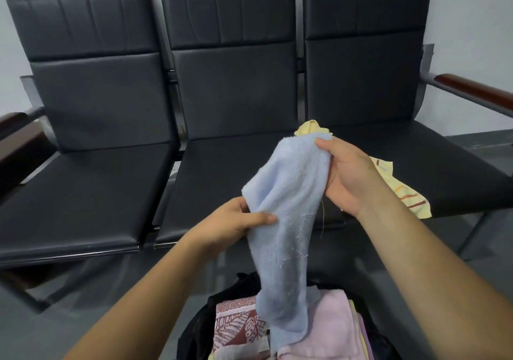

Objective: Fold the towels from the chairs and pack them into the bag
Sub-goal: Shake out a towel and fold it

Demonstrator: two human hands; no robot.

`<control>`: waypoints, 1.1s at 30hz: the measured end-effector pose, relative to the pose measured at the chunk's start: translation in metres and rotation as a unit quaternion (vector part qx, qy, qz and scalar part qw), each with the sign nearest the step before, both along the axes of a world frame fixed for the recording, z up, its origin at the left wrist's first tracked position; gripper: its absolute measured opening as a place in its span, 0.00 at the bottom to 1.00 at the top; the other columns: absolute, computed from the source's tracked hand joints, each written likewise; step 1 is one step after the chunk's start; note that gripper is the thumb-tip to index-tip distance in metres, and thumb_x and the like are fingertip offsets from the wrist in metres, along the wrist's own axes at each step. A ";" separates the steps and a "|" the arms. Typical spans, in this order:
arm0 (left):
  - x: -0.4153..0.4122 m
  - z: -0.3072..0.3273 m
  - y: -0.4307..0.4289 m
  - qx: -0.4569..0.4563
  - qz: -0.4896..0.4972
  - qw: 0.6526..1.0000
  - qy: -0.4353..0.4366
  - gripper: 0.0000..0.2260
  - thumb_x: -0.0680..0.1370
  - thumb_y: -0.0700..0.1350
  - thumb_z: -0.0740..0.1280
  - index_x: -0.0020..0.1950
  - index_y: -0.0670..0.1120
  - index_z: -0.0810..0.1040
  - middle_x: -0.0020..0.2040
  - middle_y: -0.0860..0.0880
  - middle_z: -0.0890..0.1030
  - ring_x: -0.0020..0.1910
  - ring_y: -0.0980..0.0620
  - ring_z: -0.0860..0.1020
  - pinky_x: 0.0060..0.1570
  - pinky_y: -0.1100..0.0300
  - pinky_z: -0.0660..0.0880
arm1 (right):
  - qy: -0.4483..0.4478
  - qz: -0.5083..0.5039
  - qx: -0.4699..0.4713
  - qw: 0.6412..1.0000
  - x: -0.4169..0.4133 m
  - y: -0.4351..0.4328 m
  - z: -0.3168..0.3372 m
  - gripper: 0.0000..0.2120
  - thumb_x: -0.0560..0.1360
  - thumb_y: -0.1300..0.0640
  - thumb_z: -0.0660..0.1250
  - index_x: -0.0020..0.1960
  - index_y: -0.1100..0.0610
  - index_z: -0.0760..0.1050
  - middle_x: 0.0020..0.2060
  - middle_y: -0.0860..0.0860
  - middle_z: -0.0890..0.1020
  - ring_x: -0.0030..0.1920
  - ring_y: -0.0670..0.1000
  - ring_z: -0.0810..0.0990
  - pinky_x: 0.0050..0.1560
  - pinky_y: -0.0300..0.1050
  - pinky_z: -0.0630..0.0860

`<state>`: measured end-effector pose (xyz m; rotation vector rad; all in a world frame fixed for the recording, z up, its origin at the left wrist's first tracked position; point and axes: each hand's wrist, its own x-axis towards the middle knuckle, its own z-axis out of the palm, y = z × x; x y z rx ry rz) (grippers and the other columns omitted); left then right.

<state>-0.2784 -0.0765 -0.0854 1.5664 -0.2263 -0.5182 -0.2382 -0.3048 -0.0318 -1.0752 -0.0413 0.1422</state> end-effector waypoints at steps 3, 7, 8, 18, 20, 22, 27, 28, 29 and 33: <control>-0.001 0.002 0.009 0.056 -0.069 0.994 0.060 0.21 0.74 0.44 0.76 0.65 0.40 0.80 0.63 0.40 0.83 0.64 0.40 0.80 0.68 0.43 0.73 | -0.002 -0.003 -0.021 1.000 0.000 -0.009 -0.001 0.16 0.83 0.59 0.63 0.68 0.64 0.77 0.62 0.58 0.83 0.63 0.56 0.83 0.66 0.54 0.77; -0.009 0.002 0.008 0.023 -0.044 0.995 0.088 0.16 0.74 0.43 0.75 0.59 0.38 0.83 0.60 0.37 0.83 0.60 0.39 0.82 0.67 0.42 0.75 | 0.020 0.024 -0.013 0.999 0.003 -0.013 -0.007 0.20 0.81 0.58 0.64 0.72 0.62 0.74 0.66 0.60 0.81 0.65 0.58 0.81 0.69 0.55 0.75; -0.012 0.005 0.003 -0.037 -0.012 0.995 0.093 0.15 0.74 0.42 0.74 0.60 0.39 0.83 0.60 0.37 0.83 0.59 0.40 0.83 0.65 0.44 0.77 | 0.028 0.027 0.004 0.999 0.003 -0.013 -0.008 0.21 0.81 0.57 0.64 0.73 0.62 0.73 0.67 0.60 0.80 0.66 0.58 0.81 0.70 0.56 0.74; -0.016 0.029 -0.005 -0.309 0.119 0.937 0.113 0.26 0.78 0.48 0.70 0.72 0.36 0.72 0.67 0.34 0.78 0.66 0.38 0.79 0.62 0.47 0.79 | 0.051 0.236 -0.060 0.968 -0.021 0.004 -0.030 0.20 0.82 0.51 0.65 0.70 0.59 0.77 0.67 0.60 0.80 0.68 0.61 0.79 0.68 0.63 0.74; -0.015 0.031 0.000 -0.220 0.119 0.966 0.066 0.23 0.76 0.43 0.72 0.70 0.40 0.74 0.64 0.37 0.81 0.63 0.40 0.81 0.60 0.46 0.80 | 0.022 0.210 -0.115 0.971 -0.023 0.002 -0.030 0.20 0.78 0.58 0.69 0.68 0.64 0.77 0.64 0.61 0.81 0.68 0.63 0.78 0.67 0.62 0.75; -0.015 0.033 0.007 -0.056 0.133 0.989 -0.010 0.17 0.75 0.40 0.75 0.62 0.44 0.77 0.57 0.45 0.85 0.56 0.46 0.84 0.58 0.46 0.80 | 0.004 0.148 -0.117 0.982 -0.022 0.000 -0.028 0.20 0.75 0.60 0.71 0.65 0.65 0.79 0.61 0.60 0.83 0.65 0.62 0.81 0.65 0.61 0.76; -0.017 0.035 0.026 0.055 0.117 0.990 -0.054 0.09 0.77 0.42 0.74 0.56 0.41 0.84 0.53 0.43 0.87 0.55 0.44 0.85 0.62 0.45 0.79 | -0.041 0.066 -0.192 0.978 -0.026 -0.004 -0.025 0.12 0.80 0.59 0.69 0.62 0.60 0.82 0.57 0.56 0.86 0.60 0.57 0.84 0.60 0.56 0.80; -0.017 0.034 0.027 0.058 0.131 0.988 -0.055 0.10 0.77 0.44 0.74 0.55 0.41 0.85 0.53 0.42 0.87 0.55 0.43 0.85 0.62 0.45 0.78 | -0.038 0.056 -0.197 0.978 -0.027 -0.003 -0.024 0.11 0.80 0.58 0.70 0.61 0.59 0.82 0.56 0.55 0.86 0.59 0.56 0.85 0.58 0.53 0.81; -0.017 0.032 0.026 0.049 0.145 0.987 -0.052 0.11 0.78 0.46 0.73 0.55 0.41 0.85 0.53 0.42 0.86 0.55 0.43 0.85 0.62 0.45 0.79 | -0.029 0.050 -0.193 0.979 -0.027 -0.002 -0.024 0.10 0.79 0.58 0.70 0.59 0.59 0.83 0.55 0.54 0.87 0.57 0.55 0.85 0.54 0.50 0.82; -0.019 0.029 0.017 -0.080 0.155 0.985 -0.006 0.13 0.79 0.46 0.69 0.63 0.44 0.82 0.60 0.42 0.84 0.57 0.43 0.82 0.58 0.44 0.79 | 0.066 0.080 -0.051 0.993 -0.019 -0.003 -0.027 0.19 0.77 0.60 0.74 0.66 0.61 0.79 0.62 0.58 0.84 0.61 0.57 0.84 0.59 0.52 0.81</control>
